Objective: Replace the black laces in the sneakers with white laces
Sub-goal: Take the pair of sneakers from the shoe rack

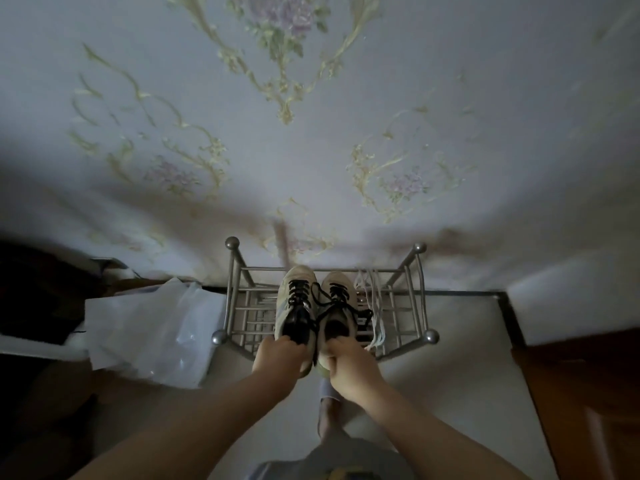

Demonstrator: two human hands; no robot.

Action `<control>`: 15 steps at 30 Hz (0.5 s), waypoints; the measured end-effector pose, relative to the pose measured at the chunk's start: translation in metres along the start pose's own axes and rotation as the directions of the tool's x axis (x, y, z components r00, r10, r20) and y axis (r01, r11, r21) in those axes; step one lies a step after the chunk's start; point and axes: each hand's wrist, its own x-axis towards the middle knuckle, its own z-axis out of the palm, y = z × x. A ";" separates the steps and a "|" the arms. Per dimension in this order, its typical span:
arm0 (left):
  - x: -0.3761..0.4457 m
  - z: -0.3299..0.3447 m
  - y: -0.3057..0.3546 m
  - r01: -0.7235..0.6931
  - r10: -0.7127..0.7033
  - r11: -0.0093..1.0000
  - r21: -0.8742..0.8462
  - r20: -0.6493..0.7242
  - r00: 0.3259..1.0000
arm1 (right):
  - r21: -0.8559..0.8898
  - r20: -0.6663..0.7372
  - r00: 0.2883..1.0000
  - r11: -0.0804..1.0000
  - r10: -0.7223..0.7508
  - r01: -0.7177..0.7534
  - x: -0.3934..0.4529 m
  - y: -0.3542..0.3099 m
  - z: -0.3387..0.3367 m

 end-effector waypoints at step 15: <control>-0.223 0.106 0.032 -0.138 0.141 0.987 0.079 -0.037 0.989 | -0.026 -0.056 0.998 1.000 -0.019 0.017 -0.212 -0.094 0.133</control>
